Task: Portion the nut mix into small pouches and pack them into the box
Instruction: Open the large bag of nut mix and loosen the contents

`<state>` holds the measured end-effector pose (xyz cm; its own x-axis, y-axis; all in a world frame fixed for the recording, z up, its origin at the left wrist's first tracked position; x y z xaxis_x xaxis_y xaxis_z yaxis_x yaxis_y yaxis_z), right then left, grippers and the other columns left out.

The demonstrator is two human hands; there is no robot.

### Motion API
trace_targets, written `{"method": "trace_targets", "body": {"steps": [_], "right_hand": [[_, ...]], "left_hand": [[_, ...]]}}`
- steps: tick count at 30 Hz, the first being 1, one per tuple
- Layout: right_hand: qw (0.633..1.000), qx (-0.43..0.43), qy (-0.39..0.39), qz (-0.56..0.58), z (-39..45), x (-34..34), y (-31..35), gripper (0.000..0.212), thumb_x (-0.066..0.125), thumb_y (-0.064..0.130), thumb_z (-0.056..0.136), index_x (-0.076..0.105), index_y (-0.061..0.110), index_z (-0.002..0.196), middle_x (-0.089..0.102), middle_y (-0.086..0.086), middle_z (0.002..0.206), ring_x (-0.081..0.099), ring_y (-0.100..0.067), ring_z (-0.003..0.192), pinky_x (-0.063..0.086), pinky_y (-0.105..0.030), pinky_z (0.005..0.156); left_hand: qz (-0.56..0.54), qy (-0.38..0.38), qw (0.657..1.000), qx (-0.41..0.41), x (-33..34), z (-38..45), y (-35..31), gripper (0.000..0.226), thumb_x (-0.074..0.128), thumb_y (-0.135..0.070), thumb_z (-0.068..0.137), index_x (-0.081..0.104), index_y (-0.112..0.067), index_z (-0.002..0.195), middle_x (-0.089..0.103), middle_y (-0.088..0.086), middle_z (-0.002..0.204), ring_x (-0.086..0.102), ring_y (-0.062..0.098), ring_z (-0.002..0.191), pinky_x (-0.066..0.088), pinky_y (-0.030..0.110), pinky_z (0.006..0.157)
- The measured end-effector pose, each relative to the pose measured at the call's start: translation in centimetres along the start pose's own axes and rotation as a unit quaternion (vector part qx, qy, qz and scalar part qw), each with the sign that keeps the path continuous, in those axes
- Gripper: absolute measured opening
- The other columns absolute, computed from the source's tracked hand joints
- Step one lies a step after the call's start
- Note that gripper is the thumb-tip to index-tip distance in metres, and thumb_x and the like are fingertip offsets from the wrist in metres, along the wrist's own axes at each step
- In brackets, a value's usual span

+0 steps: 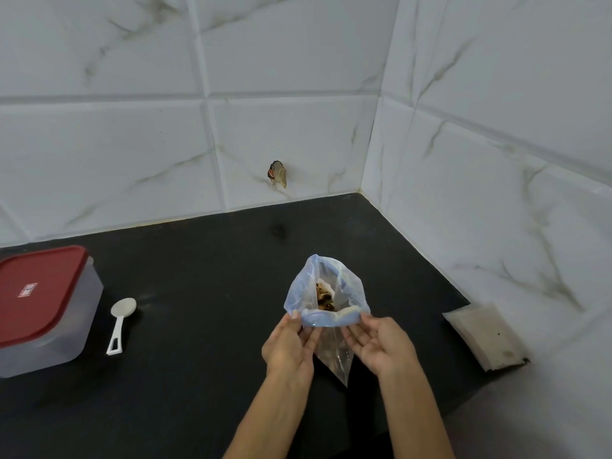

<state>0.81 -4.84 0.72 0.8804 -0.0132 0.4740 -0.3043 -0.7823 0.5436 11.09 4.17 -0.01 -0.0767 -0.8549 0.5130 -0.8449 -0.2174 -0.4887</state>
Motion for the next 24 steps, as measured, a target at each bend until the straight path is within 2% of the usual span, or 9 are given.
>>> {"method": "trace_targets", "body": {"steps": [4, 7, 9, 11, 14, 16, 19, 22, 24], "right_hand": [[0.997, 0.058, -0.019, 0.036, 0.3, -0.2, -1.6, 0.015, 0.042, 0.001, 0.093, 0.056, -0.004, 0.098, 0.063, -0.020, 0.100, 0.060, -0.031, 0.098, 0.047, -0.039, 0.088], [0.997, 0.068, -0.029, -0.002, 0.3, -0.3, -2.8, 0.023, 0.035, 0.002, 0.091, 0.057, -0.003, 0.091, 0.062, -0.025, 0.097, 0.059, -0.037, 0.096, 0.047, -0.046, 0.092], [0.997, 0.050, -0.037, -0.039, 0.6, -0.4, -3.1, 0.023, 0.036, 0.002, 0.088, 0.058, -0.001, 0.091, 0.061, -0.026, 0.096, 0.059, -0.040, 0.093, 0.049, -0.051, 0.088], [0.992, 0.023, -0.059, -0.114, 1.0, -0.9, -2.8, 0.023, 0.038, 0.001, 0.086, 0.060, 0.002, 0.094, 0.063, -0.024, 0.097, 0.061, -0.038, 0.092, 0.053, -0.048, 0.077], [0.965, -0.011, -0.086, -0.248, 1.0, -1.4, -1.6, 0.021, 0.042, 0.004, 0.087, 0.057, 0.007, 0.101, 0.065, -0.016, 0.097, 0.064, -0.028, 0.086, 0.051, -0.036, 0.061], [0.936, -0.047, -0.105, -0.333, 0.9, -1.7, -0.3, 0.011, 0.043, 0.013, 0.093, 0.051, 0.011, 0.100, 0.062, -0.012, 0.097, 0.062, -0.023, 0.084, 0.052, -0.035, 0.065], [0.866, -0.159, -0.131, -0.455, 0.5, -1.4, 2.2, 0.013, 0.043, 0.026, 0.096, 0.050, 0.015, 0.096, 0.055, -0.006, 0.089, 0.057, -0.018, 0.084, 0.052, -0.036, 0.080], [0.803, -0.303, -0.162, -0.488, -0.6, 0.2, 4.2, 0.017, 0.044, 0.028, 0.095, 0.055, 0.015, 0.092, 0.056, -0.006, 0.091, 0.054, -0.013, 0.078, 0.042, -0.025, 0.064], [0.770, -0.346, -0.167, -0.510, -0.6, 1.3, 4.6, 0.017, 0.047, 0.034, 0.092, 0.053, 0.018, 0.093, 0.056, -0.006, 0.098, 0.055, -0.011, 0.079, 0.036, -0.021, 0.057]], "left_hand": [[-0.005, -0.016, 0.999, -0.032, -0.4, 0.7, 1.0, 0.024, 0.048, 0.002, 0.096, 0.060, 0.004, 0.116, 0.064, 0.022, 0.110, 0.064, 0.030, 0.089, 0.051, 0.038, 0.062], [0.027, -0.048, 0.998, -0.034, -0.5, 0.7, 1.4, 0.022, 0.040, 0.006, 0.095, 0.061, 0.004, 0.103, 0.062, 0.020, 0.092, 0.061, 0.030, 0.080, 0.052, 0.042, 0.068], [0.073, -0.076, 0.994, -0.027, -0.9, 1.1, 1.5, 0.025, 0.038, 0.004, 0.095, 0.061, 0.002, 0.104, 0.060, 0.017, 0.086, 0.060, 0.030, 0.080, 0.053, 0.046, 0.080], [0.129, -0.078, 0.988, -0.025, -1.4, 1.7, 1.4, 0.026, 0.039, 0.000, 0.096, 0.060, 0.000, 0.111, 0.062, 0.017, 0.092, 0.063, 0.032, 0.088, 0.055, 0.048, 0.085], [0.230, -0.050, 0.972, -0.008, -1.9, 2.2, 0.5, 0.025, 0.044, -0.004, 0.095, 0.061, -0.006, 0.113, 0.066, 0.015, 0.102, 0.065, 0.029, 0.091, 0.058, 0.041, 0.068], [0.335, -0.031, 0.940, 0.049, -2.0, 2.1, -1.0, 0.023, 0.043, -0.008, 0.096, 0.062, -0.009, 0.108, 0.065, 0.010, 0.098, 0.062, 0.021, 0.086, 0.054, 0.034, 0.064], [0.474, -0.033, 0.861, 0.180, -1.5, 1.8, -3.4, 0.021, 0.048, -0.024, 0.097, 0.057, -0.010, 0.110, 0.059, 0.004, 0.098, 0.058, 0.016, 0.088, 0.051, 0.034, 0.079], [0.567, -0.053, 0.776, 0.270, -0.1, 1.2, -4.9, 0.051, 0.057, -0.052, 0.089, 0.052, -0.009, 0.116, 0.053, 0.005, 0.114, 0.055, 0.019, 0.102, 0.047, 0.030, 0.080], [0.598, -0.039, 0.750, 0.280, 1.3, 0.9, -4.9, 0.053, 0.061, -0.062, 0.081, 0.055, -0.011, 0.097, 0.059, 0.002, 0.098, 0.057, 0.013, 0.086, 0.045, 0.024, 0.066]]}}
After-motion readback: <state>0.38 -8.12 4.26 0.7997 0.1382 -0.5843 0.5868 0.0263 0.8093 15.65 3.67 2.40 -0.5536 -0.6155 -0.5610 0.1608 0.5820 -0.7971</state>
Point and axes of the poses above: each hand's wrist, its own z-axis towards the middle knuckle, its own x-axis out of the palm, y = z × x, the point moved 6 cm from there along z, towards the middle knuckle
